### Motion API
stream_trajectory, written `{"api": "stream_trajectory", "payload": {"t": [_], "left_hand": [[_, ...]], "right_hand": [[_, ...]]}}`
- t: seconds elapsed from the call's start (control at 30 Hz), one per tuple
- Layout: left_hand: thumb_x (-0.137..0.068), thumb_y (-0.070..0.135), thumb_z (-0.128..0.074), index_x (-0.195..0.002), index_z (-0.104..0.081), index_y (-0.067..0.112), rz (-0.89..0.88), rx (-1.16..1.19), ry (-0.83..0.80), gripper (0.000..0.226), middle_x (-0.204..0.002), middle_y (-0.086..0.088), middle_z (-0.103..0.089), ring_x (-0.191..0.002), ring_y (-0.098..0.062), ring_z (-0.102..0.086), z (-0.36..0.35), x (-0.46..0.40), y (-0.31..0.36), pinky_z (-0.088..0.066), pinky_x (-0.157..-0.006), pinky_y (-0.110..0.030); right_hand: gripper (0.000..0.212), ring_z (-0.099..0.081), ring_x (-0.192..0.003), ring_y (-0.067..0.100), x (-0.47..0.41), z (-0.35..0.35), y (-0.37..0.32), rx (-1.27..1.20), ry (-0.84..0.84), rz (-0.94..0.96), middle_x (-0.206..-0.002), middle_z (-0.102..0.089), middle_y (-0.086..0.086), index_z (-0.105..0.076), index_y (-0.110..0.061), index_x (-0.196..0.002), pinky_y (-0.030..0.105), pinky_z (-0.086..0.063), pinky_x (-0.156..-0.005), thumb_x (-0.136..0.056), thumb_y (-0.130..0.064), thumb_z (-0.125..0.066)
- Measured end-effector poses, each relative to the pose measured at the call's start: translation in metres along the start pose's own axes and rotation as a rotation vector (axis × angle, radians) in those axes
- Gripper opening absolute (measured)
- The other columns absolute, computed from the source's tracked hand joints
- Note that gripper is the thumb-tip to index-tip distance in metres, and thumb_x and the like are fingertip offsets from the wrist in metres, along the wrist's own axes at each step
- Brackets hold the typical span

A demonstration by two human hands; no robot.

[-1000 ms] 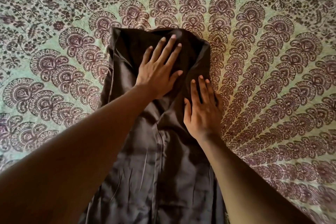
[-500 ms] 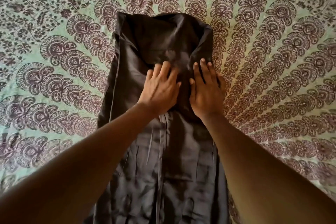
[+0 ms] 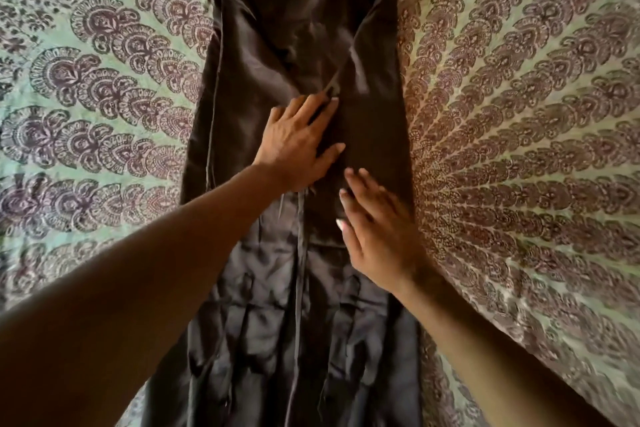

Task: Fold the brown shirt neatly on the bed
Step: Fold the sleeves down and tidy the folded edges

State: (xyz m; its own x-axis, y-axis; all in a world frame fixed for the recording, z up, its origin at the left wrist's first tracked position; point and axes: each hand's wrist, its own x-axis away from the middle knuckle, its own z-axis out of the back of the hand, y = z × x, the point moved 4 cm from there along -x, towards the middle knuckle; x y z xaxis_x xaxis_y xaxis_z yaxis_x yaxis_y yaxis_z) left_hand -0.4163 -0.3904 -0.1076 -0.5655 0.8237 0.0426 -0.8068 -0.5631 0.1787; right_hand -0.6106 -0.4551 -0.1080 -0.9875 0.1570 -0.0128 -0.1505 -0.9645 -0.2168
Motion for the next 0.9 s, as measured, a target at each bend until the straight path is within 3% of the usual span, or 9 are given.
{"api": "stream_trajectory", "payload": {"t": [0.13, 0.2, 0.3, 0.4, 0.5, 0.57, 0.7, 0.8, 0.9], "left_hand": [[-0.094, 0.062, -0.048, -0.161, -0.023, 0.014, -0.012, -0.043, -0.053, 0.086, -0.164, -0.009, -0.031, -0.15, -0.032, -0.032, 0.004, 0.02, 0.008, -0.03, -0.116, -0.055], [-0.092, 0.051, -0.058, -0.154, -0.037, 0.011, 0.02, -0.098, -0.022, 0.077, -0.155, -0.016, -0.039, -0.137, -0.039, -0.041, 0.009, 0.032, 0.02, -0.038, -0.106, -0.056], [-0.079, 0.031, -0.065, -0.126, -0.056, 0.007, -0.01, -0.04, 0.06, 0.054, -0.127, -0.02, -0.055, -0.111, -0.042, -0.056, 0.016, 0.052, 0.046, -0.046, -0.086, -0.051], [-0.076, 0.046, -0.065, -0.129, -0.059, 0.015, -0.155, 0.076, -0.043, 0.061, -0.127, -0.01, -0.057, -0.117, -0.036, -0.059, 0.017, 0.085, 0.064, -0.046, -0.094, -0.048], [-0.063, 0.072, -0.074, -0.161, -0.018, 0.03, -0.166, -0.048, -0.379, 0.12, -0.165, -0.006, -0.017, -0.151, -0.03, -0.024, 0.009, 0.117, 0.063, -0.026, -0.122, -0.05], [-0.053, 0.085, -0.073, -0.162, 0.013, 0.03, -0.199, -0.117, -0.489, 0.149, -0.17, -0.009, 0.016, -0.159, -0.032, 0.005, -0.001, 0.132, 0.062, -0.01, -0.128, -0.055], [-0.047, 0.093, -0.069, -0.157, 0.029, 0.028, -0.217, -0.148, -0.508, 0.161, -0.164, -0.01, 0.036, -0.155, -0.034, 0.024, -0.009, 0.142, 0.06, -0.004, -0.124, -0.066], [-0.048, 0.09, -0.071, -0.161, 0.019, 0.027, -0.195, -0.205, -0.499, 0.157, -0.168, -0.012, 0.023, -0.156, -0.039, 0.015, 0.002, 0.141, 0.069, -0.006, -0.122, -0.07], [-0.052, 0.071, -0.086, -0.154, -0.023, 0.022, -0.076, -0.188, -0.382, 0.129, -0.154, -0.015, -0.022, -0.139, -0.039, -0.031, 0.022, 0.161, 0.082, -0.036, -0.109, -0.059]], "right_hand": [[0.059, -0.022, -0.158, 0.032, 0.051, -0.004, -0.017, 0.004, -0.084, 0.047, -0.168, -0.028, 0.015, -0.046, -0.007, -0.153, 0.053, -0.034, -0.12, -0.105, -0.04, -0.048], [0.052, -0.028, -0.155, 0.034, 0.062, 0.004, -0.016, -0.005, -0.001, 0.051, -0.165, -0.035, 0.016, -0.056, -0.008, -0.146, 0.055, -0.034, -0.119, -0.103, -0.038, -0.054], [0.05, -0.036, -0.151, 0.039, 0.071, 0.007, 0.004, -0.001, 0.113, -0.172, -0.159, -0.045, 0.019, -0.062, -0.005, -0.139, 0.057, -0.035, -0.118, -0.1, -0.037, -0.06], [0.05, -0.036, -0.151, 0.039, 0.089, -0.002, -0.001, -0.014, 0.078, -0.113, -0.158, -0.046, 0.019, -0.061, -0.003, -0.139, 0.058, -0.037, -0.117, -0.103, -0.038, -0.054], [0.049, -0.035, -0.152, 0.036, 0.11, -0.007, -0.015, -0.059, 0.026, 0.004, -0.161, -0.042, 0.017, -0.059, -0.007, -0.142, 0.054, -0.04, -0.116, -0.103, -0.035, -0.054], [0.048, -0.034, -0.153, 0.035, 0.126, -0.008, -0.021, -0.108, 0.002, 0.029, -0.162, -0.04, 0.017, -0.059, -0.008, -0.142, 0.053, -0.042, -0.114, -0.102, -0.034, -0.055], [0.053, -0.029, -0.156, 0.029, 0.163, -0.007, -0.034, -0.076, -0.062, 0.056, -0.167, -0.032, 0.011, -0.052, -0.013, -0.15, 0.053, -0.038, -0.117, -0.104, -0.04, -0.052], [0.058, -0.028, -0.156, 0.029, 0.18, -0.005, -0.036, -0.025, -0.08, 0.004, -0.169, -0.027, 0.01, -0.049, -0.016, -0.153, 0.054, -0.036, -0.118, -0.102, -0.045, -0.052], [0.061, -0.032, -0.154, 0.033, 0.185, -0.009, -0.037, -0.037, -0.064, -0.027, -0.168, -0.03, 0.014, -0.051, -0.015, -0.151, 0.055, -0.042, -0.114, -0.099, -0.046, -0.055]]}}
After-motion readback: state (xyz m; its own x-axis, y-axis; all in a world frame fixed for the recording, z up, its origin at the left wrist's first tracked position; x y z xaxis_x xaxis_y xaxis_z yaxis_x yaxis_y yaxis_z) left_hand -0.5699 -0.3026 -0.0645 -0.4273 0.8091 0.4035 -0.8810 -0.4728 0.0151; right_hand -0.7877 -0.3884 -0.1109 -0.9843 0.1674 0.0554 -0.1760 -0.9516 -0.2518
